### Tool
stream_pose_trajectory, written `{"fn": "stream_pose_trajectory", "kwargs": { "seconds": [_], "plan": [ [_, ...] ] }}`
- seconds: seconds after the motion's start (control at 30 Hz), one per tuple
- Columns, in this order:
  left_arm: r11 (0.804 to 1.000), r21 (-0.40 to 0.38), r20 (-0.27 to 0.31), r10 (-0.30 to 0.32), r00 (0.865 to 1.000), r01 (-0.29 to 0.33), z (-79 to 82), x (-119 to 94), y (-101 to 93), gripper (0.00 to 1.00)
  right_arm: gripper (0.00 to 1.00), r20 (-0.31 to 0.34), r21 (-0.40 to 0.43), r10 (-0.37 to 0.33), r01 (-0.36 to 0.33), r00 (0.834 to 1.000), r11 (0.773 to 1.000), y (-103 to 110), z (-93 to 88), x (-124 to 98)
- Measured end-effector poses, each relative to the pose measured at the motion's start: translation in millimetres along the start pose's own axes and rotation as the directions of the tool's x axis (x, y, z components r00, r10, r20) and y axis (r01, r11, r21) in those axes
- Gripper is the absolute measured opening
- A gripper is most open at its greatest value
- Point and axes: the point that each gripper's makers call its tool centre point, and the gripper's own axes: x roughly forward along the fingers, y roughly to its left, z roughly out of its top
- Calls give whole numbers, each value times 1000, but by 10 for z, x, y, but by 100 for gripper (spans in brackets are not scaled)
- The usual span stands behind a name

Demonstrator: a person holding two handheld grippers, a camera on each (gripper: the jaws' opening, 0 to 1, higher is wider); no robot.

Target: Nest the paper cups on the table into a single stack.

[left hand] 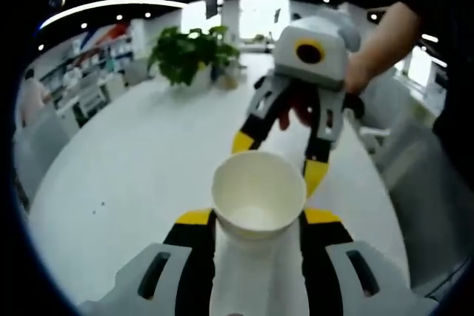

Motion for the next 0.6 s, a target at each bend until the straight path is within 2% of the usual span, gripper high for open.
{"fn": "stream_pose_trajectory", "kwargs": {
  "seconds": [0.23, 0.33, 0.6],
  "plan": [
    [1000, -28, -10, 9, 1000, -9, -107, 23, 184, 43, 39, 3, 19, -4, 4, 1000, 1000, -127, -19, 155],
    [998, -66, 14, 11, 1000, -10, -114, 10, 250, 43, 40, 16, 32, -11, 11, 1000, 999, -174, -6, 182],
    [997, -70, 11, 17, 1000, -16, -102, 17, 261, 43, 40, 15, 40, -17, 16, 1000, 999, -189, 7, 187]
  ]
}}
